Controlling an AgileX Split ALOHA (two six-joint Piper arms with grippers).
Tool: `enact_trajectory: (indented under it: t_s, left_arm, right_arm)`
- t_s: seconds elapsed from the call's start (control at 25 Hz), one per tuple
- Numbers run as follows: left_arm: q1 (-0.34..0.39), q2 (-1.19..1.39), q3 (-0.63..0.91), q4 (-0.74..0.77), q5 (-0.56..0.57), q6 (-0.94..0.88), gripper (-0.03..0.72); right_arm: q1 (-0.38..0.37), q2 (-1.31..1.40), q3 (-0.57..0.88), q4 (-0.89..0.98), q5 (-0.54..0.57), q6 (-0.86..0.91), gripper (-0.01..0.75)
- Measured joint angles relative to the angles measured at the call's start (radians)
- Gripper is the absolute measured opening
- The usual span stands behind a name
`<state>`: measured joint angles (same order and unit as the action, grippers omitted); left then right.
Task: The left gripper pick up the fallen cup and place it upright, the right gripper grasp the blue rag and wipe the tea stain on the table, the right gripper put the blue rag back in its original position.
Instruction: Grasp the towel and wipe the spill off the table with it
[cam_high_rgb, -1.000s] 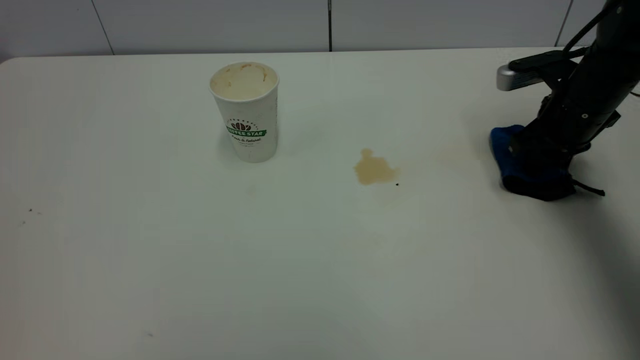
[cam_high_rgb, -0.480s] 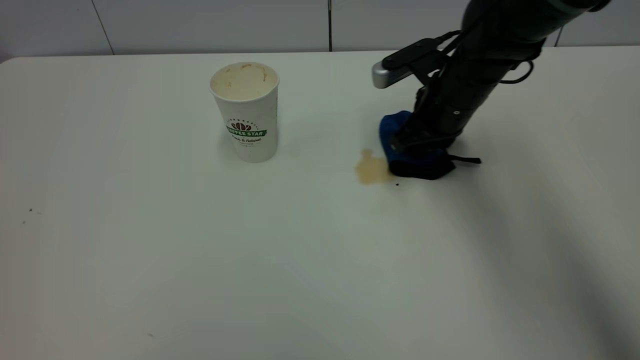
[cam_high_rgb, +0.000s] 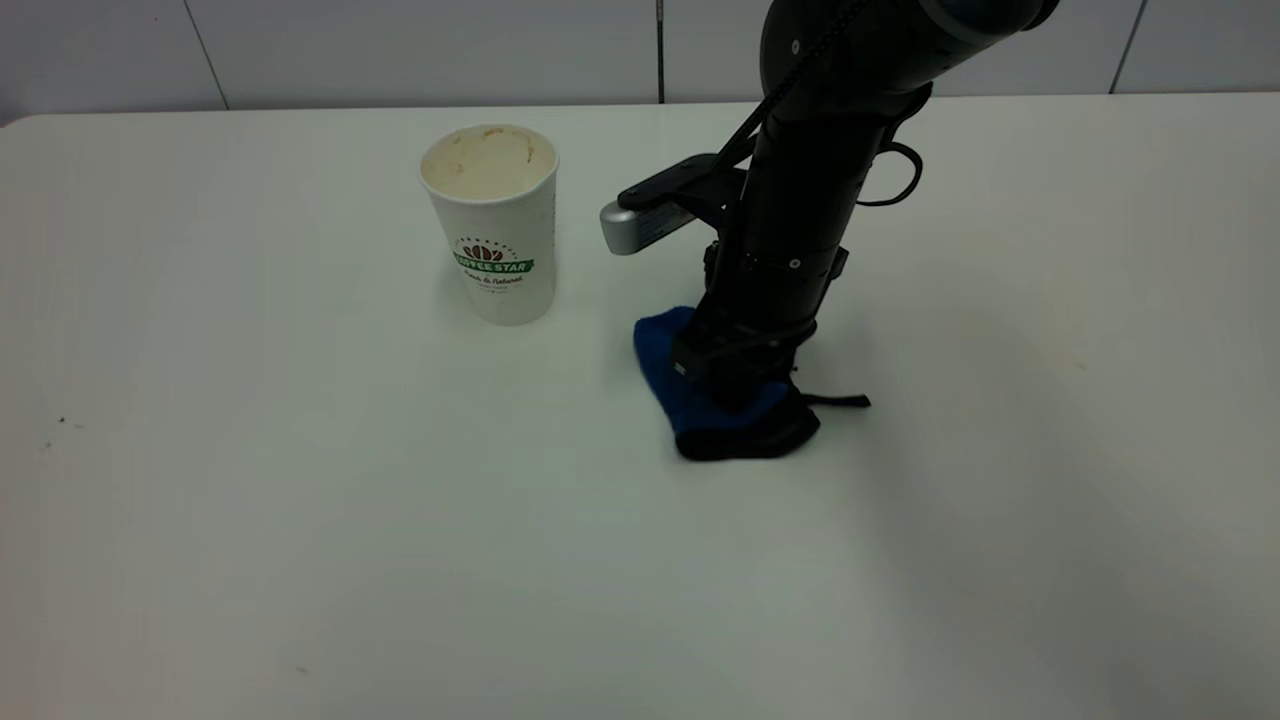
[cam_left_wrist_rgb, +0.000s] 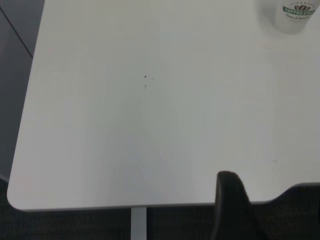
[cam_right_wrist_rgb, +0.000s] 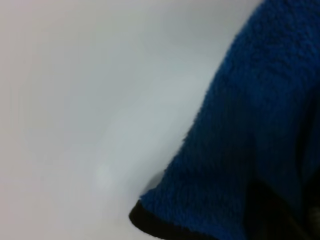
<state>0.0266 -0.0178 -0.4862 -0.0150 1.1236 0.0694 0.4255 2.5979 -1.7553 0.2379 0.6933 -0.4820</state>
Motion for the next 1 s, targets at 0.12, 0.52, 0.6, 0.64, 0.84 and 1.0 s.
enact_trajectory:
  t_s: [0.12, 0.52, 0.6, 0.64, 0.84, 1.0]
  left_arm:
    - [0.0, 0.0, 0.0, 0.0, 0.0, 0.001, 0.443]
    - [0.0, 0.0, 0.0, 0.0, 0.0, 0.001, 0.443]
    - [0.0, 0.0, 0.0, 0.0, 0.0, 0.001, 0.443]
    - [0.0, 0.0, 0.0, 0.0, 0.0, 0.001, 0.443]
    - [0.0, 0.0, 0.0, 0.0, 0.0, 0.001, 0.443]
    - [0.0, 0.0, 0.0, 0.0, 0.0, 0.001, 0.443]
  right_arm:
    - [-0.03, -0.001, 0.0, -0.05, 0.059, 0.023, 0.084]
    - [-0.273, -0.007, 0.0, -0.397, -0.066, 0.482, 0.084]
    - [-0.32, -0.007, 0.0, -0.414, -0.034, 0.492, 0.084]
    - [-0.337, -0.007, 0.0, -0.417, -0.018, 0.496, 0.084]
    - [-0.357, -0.007, 0.0, -0.39, -0.001, 0.477, 0.087]
    - [-0.362, -0.015, 0.001, -0.35, -0.005, 0.444, 0.144]
